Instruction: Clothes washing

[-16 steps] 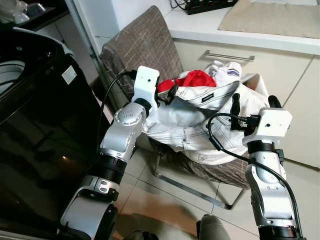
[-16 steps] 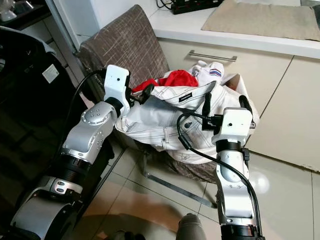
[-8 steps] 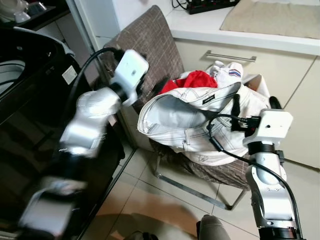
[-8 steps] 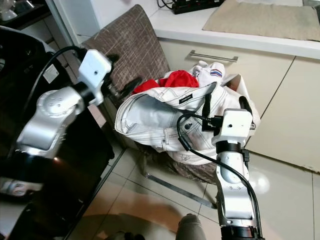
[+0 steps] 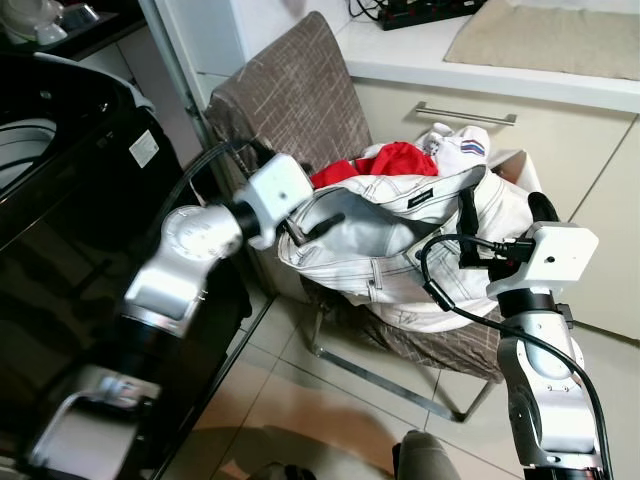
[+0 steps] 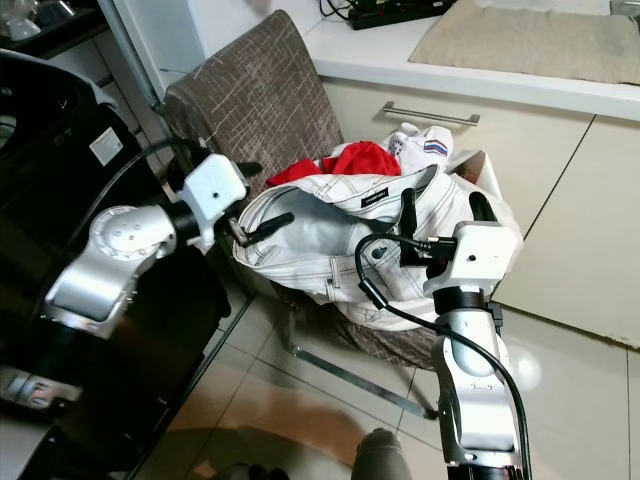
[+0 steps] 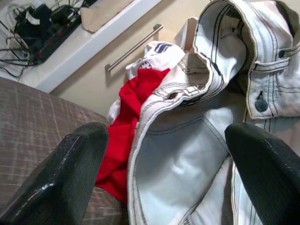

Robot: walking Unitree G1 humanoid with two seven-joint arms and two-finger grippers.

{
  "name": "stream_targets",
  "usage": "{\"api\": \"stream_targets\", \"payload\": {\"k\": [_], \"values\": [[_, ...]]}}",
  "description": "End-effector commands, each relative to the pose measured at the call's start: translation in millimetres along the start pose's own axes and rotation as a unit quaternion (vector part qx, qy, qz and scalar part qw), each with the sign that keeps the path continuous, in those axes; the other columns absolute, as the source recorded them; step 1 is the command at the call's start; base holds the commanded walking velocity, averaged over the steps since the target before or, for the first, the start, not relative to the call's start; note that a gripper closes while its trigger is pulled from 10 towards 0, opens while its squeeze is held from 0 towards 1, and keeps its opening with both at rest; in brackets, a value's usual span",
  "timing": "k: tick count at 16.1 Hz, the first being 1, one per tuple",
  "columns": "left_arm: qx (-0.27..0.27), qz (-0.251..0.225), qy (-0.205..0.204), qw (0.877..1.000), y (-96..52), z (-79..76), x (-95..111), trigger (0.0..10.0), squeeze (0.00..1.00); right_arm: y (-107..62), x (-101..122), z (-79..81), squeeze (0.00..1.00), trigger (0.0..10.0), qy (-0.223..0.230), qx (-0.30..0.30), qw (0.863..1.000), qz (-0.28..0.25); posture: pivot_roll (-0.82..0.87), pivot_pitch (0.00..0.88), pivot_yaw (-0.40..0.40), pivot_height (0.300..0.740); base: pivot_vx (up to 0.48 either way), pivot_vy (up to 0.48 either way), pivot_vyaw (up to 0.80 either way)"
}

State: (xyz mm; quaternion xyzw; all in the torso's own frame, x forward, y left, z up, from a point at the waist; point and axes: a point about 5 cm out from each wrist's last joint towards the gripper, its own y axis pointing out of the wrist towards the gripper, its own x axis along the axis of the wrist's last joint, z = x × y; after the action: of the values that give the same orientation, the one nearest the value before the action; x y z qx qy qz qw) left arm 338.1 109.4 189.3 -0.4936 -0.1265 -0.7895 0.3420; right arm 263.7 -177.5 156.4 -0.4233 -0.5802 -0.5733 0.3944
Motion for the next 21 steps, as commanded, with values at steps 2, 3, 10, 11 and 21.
{"api": "stream_targets", "payload": {"k": [2, 3, 10, 11, 21], "values": [[0.021, 0.018, -0.004, 1.0, 9.1, -5.2, -14.5, 10.0, 0.0, -0.7, 3.5, 7.1, 0.0, 10.0, 0.018, 0.014, 1.0, 0.0, -0.29, 0.083, 0.142, 0.74, 0.0, 0.0, 0.0], [0.029, 0.022, -0.007, 0.999, 12.5, -6.8, -18.3, 10.0, 0.0, -0.7, 6.2, 8.7, 0.0, 10.0, 0.024, 0.019, 1.0, -0.005, -0.29, 0.083, 0.142, 0.74, 0.0, 0.0, 0.0], [0.09, 0.048, -0.013, 0.995, 60.8, -21.3, -30.0, 10.0, 0.0, -20.5, 10.6, 4.0, 0.0, 10.0, 0.009, 0.032, 0.999, 0.008, -0.35, 0.112, 0.142, 0.74, 0.0, 0.0, 0.0], [0.093, 0.05, -0.015, 0.994, 64.9, -23.6, -29.4, 10.0, 0.0, -20.8, 10.8, 5.2, 0.0, 10.0, 0.009, 0.031, 0.999, 0.008, -0.36, 0.109, 0.147, 0.74, 0.0, 0.0, 0.0], [0.137, 0.047, -0.174, 0.974, 67.9, -25.1, -40.8, 0.0, 0.0, -11.3, 6.1, 15.5, 0.0, 10.0, 0.015, 0.037, 0.999, 0.014, -0.33, 0.09, 0.152, 0.74, 0.0, 0.0, 0.0]]}}
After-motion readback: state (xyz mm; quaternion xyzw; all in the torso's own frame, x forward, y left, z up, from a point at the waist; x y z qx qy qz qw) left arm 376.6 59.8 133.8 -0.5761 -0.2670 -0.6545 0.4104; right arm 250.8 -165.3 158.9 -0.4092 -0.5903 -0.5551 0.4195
